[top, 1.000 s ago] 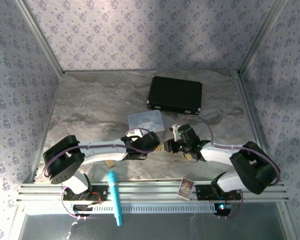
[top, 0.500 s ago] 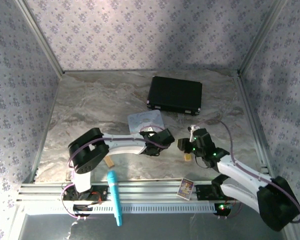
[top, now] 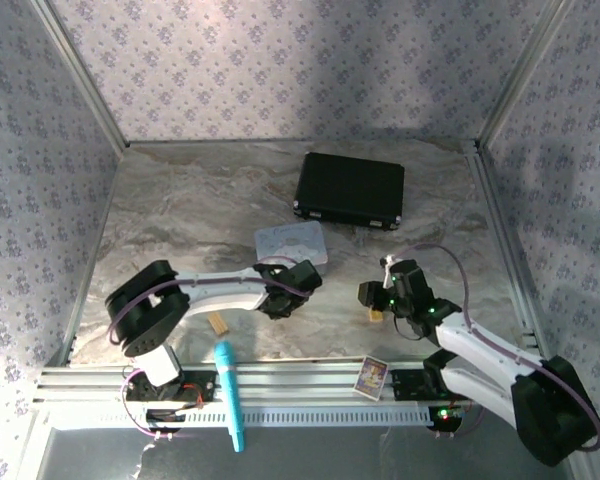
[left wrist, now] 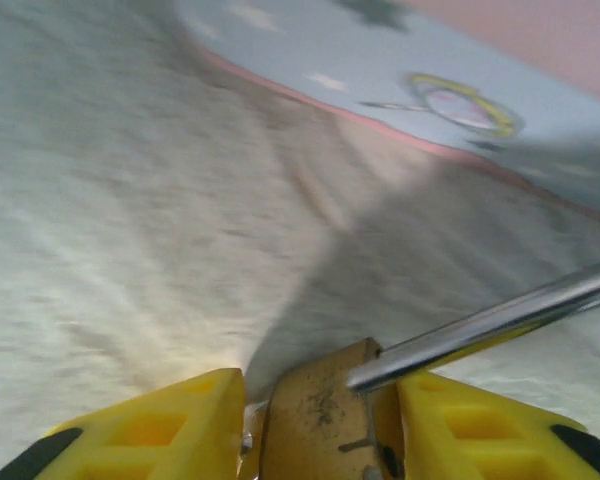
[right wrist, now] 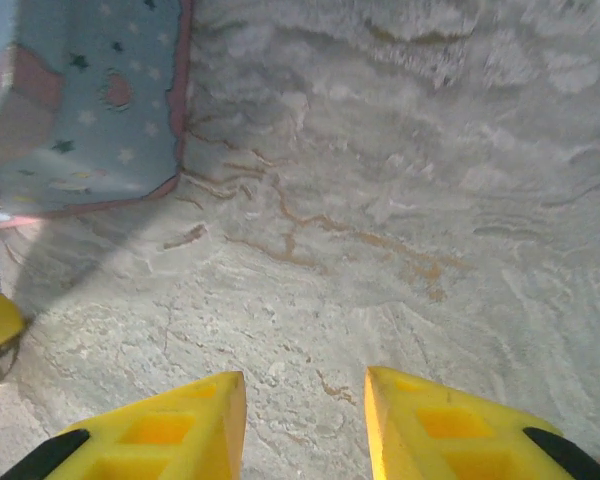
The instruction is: Unlock a padlock with a key
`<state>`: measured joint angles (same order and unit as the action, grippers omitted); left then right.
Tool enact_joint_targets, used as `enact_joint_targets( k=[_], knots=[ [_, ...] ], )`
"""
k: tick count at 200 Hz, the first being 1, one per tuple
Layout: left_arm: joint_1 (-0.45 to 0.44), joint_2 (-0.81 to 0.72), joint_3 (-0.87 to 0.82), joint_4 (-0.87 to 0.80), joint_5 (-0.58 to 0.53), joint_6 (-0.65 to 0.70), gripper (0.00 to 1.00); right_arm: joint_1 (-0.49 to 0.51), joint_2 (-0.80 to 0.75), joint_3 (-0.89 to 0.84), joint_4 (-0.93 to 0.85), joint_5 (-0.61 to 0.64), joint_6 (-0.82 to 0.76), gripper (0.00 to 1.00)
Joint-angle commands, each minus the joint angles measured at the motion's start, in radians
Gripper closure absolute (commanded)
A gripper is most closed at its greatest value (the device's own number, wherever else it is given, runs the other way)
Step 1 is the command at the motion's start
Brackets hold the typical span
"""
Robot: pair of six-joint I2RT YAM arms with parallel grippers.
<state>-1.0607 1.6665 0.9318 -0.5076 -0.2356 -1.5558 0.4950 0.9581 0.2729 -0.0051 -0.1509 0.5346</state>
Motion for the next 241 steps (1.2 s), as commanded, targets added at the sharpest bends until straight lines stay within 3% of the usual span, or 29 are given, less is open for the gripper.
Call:
enact_joint_targets(
  k=[1,17,41,62,93,129,160,181,196,219,233,241],
  knots=[
    [0.005,-0.066,-0.058,-0.127,-0.032,0.021,0.53,0.006,0.065,0.051,0.060,-0.044,0.005,0.63],
    [0.005,-0.096,-0.085,-0.113,-0.057,0.033,0.53,0.016,0.119,0.067,0.089,-0.051,0.005,0.63],
    [0.002,-0.127,-0.075,-0.036,-0.102,0.168,0.50,0.026,0.184,0.087,0.111,-0.065,0.002,0.63],
    [0.000,-0.109,-0.018,-0.088,-0.136,0.236,0.48,0.024,0.200,0.089,0.108,-0.064,-0.001,0.63],
    [-0.072,-0.044,0.092,-0.237,-0.209,0.243,0.48,0.022,0.173,0.082,0.092,-0.051,0.000,0.63],
    [-0.084,0.019,0.117,-0.272,-0.193,0.223,0.48,0.015,0.156,0.079,0.080,-0.039,0.005,0.63],
    [-0.090,-0.036,0.130,-0.282,-0.232,0.263,0.46,0.013,0.145,0.072,0.091,-0.061,0.001,0.62],
    [-0.090,-0.120,0.107,-0.253,-0.269,0.333,0.36,0.021,0.139,0.072,0.133,-0.144,-0.015,0.52],
    [-0.082,-0.191,0.067,-0.207,-0.290,0.392,0.30,0.055,0.134,0.093,0.120,-0.150,-0.018,0.39],
    [-0.023,-0.297,0.003,-0.105,-0.239,0.520,0.27,0.154,0.145,0.132,0.106,-0.115,-0.023,0.37],
    [0.018,-0.365,-0.017,-0.086,-0.217,0.580,0.13,0.258,0.169,0.160,0.116,-0.026,-0.009,0.36],
    [0.041,-0.408,-0.028,-0.084,-0.221,0.604,0.01,0.319,0.200,0.183,0.116,0.022,0.005,0.32]
  ],
)
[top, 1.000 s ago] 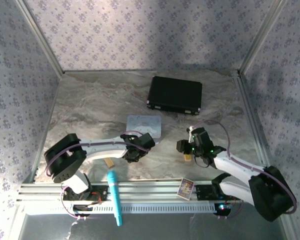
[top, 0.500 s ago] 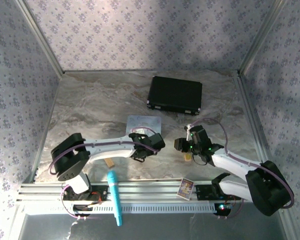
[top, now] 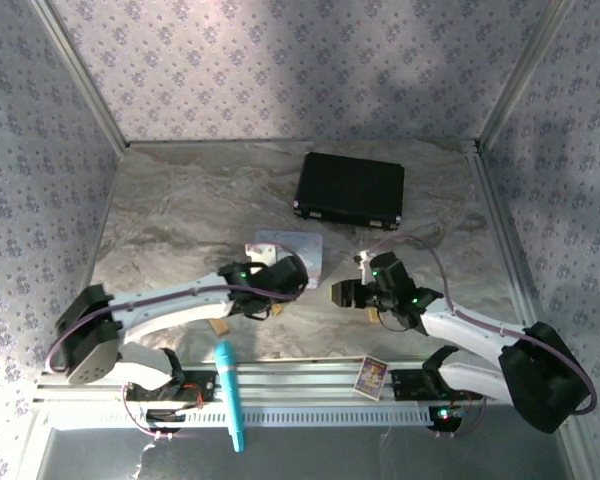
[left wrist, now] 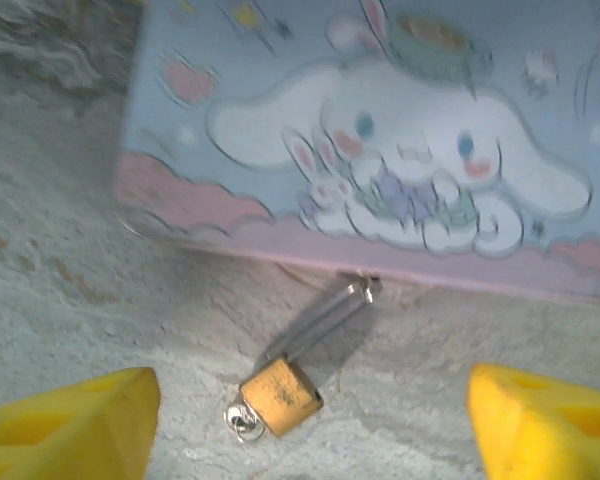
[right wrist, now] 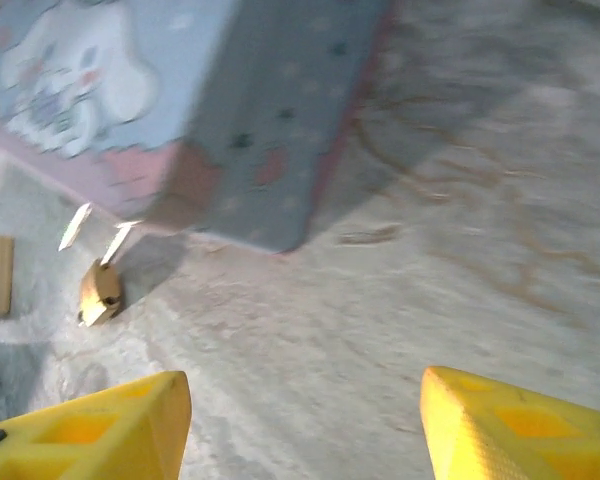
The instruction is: Unlock a padlock with a key
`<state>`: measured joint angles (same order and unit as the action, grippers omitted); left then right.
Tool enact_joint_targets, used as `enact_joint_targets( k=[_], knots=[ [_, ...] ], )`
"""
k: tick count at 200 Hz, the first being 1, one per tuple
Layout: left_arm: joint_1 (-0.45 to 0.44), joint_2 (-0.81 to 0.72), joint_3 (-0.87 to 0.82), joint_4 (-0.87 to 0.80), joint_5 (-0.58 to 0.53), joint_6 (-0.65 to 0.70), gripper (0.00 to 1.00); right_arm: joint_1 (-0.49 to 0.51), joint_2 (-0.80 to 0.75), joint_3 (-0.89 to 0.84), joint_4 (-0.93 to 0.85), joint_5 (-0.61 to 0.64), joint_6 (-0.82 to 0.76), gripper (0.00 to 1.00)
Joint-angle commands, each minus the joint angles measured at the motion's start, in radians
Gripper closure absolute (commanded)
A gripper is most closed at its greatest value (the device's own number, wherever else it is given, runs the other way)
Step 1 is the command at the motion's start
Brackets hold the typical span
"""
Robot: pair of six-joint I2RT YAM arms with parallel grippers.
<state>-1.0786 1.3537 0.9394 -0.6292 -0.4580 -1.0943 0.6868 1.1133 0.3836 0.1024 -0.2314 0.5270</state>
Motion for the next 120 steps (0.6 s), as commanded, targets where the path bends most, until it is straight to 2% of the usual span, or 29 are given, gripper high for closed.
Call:
enact_joint_targets(
  k=[1,3,9,16,26,37,41,60,77,93,120],
  knots=[
    [0.060,-0.100,-0.036,0.040,0.000,0.148,0.00,0.134,0.049,0.077,0.008,0.106,0.014,0.31],
    [0.062,-0.111,-0.039,0.044,-0.004,0.158,0.00,0.143,0.059,0.085,0.007,0.118,0.017,0.29],
    [0.063,-0.137,-0.043,0.053,-0.019,0.199,0.00,0.183,0.089,0.109,0.003,0.146,0.024,0.12],
    [0.062,-0.155,-0.039,0.052,-0.036,0.269,0.00,0.219,0.128,0.140,-0.008,0.167,0.025,0.07],
    [0.050,-0.153,0.005,-0.033,-0.112,0.325,0.02,0.261,0.179,0.178,-0.017,0.202,0.032,0.07],
    [0.048,-0.112,0.075,-0.212,-0.238,0.337,0.21,0.290,0.217,0.199,-0.019,0.255,0.061,0.11],
    [0.047,-0.097,0.099,-0.265,-0.268,0.339,0.25,0.298,0.223,0.198,-0.016,0.283,0.075,0.12],
    [0.016,-0.022,0.150,-0.438,-0.395,0.336,0.32,0.303,0.222,0.166,0.030,0.337,0.122,0.13],
    [-0.012,0.071,0.187,-0.619,-0.529,0.215,0.32,0.299,0.232,0.158,0.058,0.323,0.141,0.13],
    [-0.017,0.165,0.223,-0.714,-0.567,0.128,0.32,0.313,0.262,0.160,0.092,0.298,0.183,0.14],
    [-0.017,0.193,0.242,-0.671,-0.549,0.098,0.27,0.375,0.362,0.208,0.123,0.295,0.248,0.18]
  ],
)
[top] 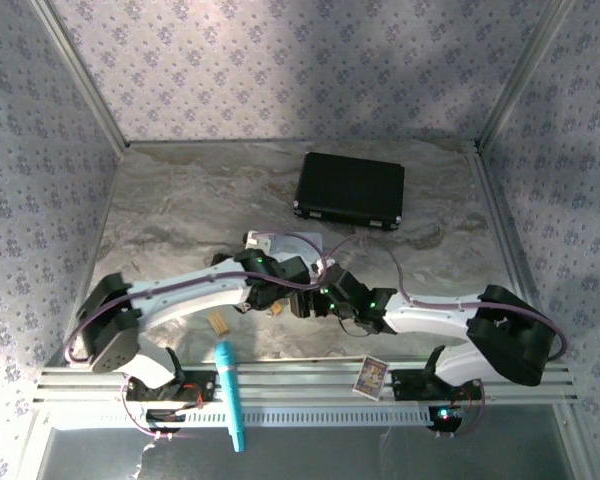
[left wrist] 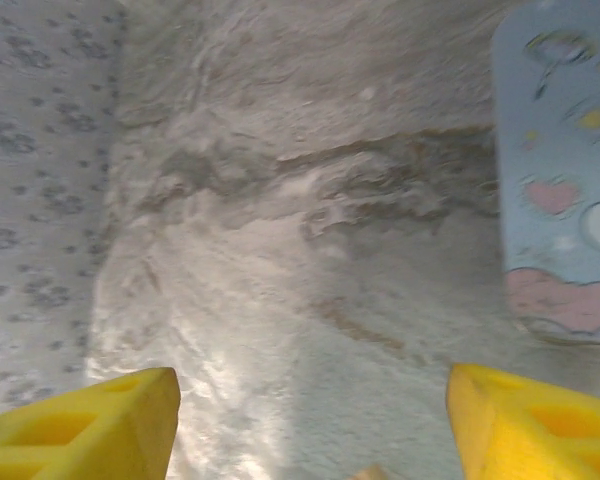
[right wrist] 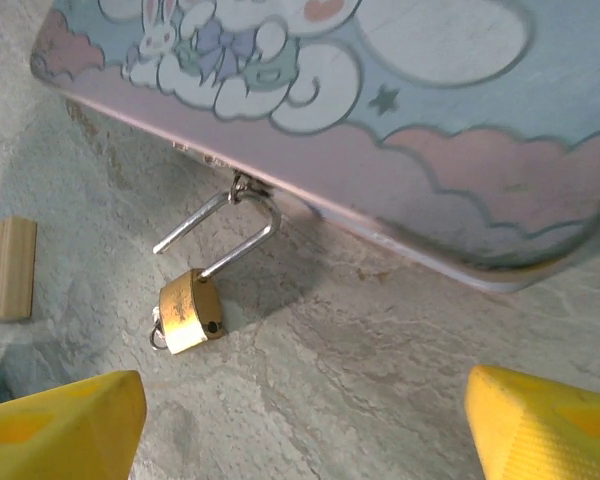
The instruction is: Unlock a padlock with a key
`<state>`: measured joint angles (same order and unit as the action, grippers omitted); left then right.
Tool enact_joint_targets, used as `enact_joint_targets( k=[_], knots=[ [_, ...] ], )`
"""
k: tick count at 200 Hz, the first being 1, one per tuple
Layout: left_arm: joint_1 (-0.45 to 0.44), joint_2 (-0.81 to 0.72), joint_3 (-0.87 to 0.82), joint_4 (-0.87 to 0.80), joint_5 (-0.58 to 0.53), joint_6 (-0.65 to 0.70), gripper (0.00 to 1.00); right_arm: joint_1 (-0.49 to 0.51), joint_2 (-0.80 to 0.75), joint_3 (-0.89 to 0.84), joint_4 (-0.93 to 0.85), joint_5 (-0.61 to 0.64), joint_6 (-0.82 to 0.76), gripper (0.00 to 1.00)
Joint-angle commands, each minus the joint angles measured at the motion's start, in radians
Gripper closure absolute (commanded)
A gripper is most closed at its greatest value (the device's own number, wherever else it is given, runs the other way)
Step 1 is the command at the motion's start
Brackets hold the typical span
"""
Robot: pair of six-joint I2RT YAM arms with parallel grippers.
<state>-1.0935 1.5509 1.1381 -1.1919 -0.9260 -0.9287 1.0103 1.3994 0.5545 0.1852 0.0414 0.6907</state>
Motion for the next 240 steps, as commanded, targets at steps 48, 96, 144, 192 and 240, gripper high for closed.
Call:
enact_joint_targets(
  k=[48,96,144,192,240],
  knots=[
    [0.089,-0.179,-0.065,0.152,0.072,0.029,0.25,0.113,0.228,0.123,0.132,0.067,0.116,0.25],
    [0.203,-0.340,-0.182,0.295,0.241,0.099,0.18,0.149,0.344,0.207,0.098,0.096,0.124,0.28],
    [0.261,-0.459,-0.267,0.371,0.347,0.104,0.00,0.169,0.424,0.297,-0.089,0.145,0.143,0.44],
    [0.288,-0.490,-0.293,0.408,0.397,0.095,0.00,0.169,0.450,0.284,-0.119,0.114,0.192,0.63],
    [0.293,-0.512,-0.293,0.435,0.401,0.127,0.00,0.153,0.376,0.186,-0.061,0.080,0.236,0.86]
  ],
)
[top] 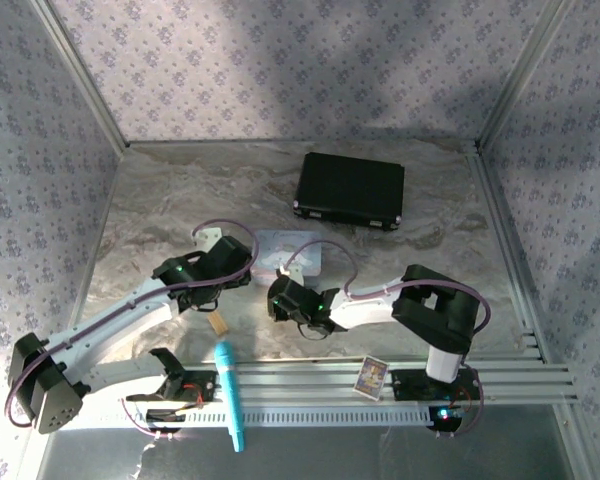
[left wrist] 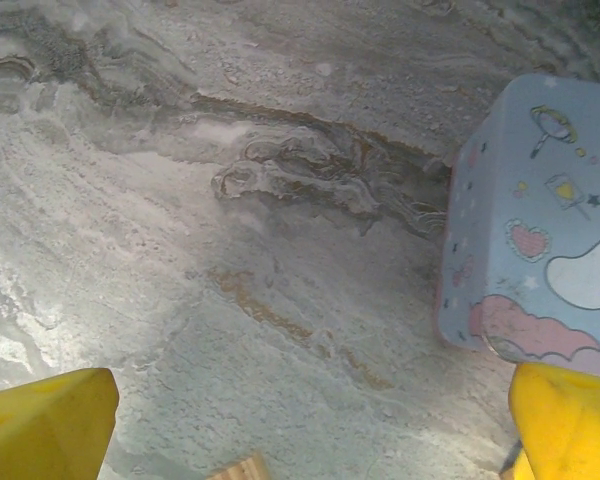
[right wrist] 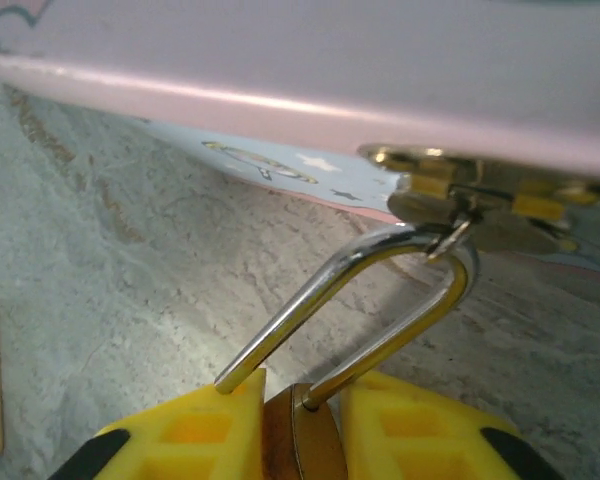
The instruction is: Unlock a padlock with a key
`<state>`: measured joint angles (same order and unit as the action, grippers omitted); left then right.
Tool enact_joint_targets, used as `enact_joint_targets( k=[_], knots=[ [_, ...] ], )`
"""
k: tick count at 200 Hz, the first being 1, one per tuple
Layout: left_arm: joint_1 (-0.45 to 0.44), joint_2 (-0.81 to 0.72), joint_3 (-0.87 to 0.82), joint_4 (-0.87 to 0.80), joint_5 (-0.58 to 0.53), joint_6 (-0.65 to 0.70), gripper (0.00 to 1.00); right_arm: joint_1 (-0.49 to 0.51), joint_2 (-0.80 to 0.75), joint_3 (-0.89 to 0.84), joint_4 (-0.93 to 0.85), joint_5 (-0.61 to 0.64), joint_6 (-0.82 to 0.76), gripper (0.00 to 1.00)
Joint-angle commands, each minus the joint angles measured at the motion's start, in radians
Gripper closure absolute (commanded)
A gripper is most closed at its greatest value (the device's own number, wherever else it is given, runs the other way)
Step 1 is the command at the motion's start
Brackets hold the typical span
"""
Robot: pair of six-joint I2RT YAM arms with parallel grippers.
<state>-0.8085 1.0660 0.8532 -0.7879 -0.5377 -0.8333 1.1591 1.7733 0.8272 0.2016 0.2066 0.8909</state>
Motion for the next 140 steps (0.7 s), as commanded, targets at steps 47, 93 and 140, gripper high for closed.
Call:
enact_joint_targets(
  k=[47,93,140],
  knots=[
    [-0.015,-0.016,0.011,0.141,0.080,0.257,0.00,-0.069,-0.088,-0.260,0.130,-0.149,0.084,0.98],
    [-0.153,0.126,0.106,0.197,0.086,0.628,0.00,-0.157,-0.099,-0.367,0.337,-0.291,0.064,1.00],
    [-0.219,0.371,0.215,0.239,0.053,0.867,0.03,-0.215,-0.109,-0.442,0.420,-0.375,0.032,1.00]
  ],
)
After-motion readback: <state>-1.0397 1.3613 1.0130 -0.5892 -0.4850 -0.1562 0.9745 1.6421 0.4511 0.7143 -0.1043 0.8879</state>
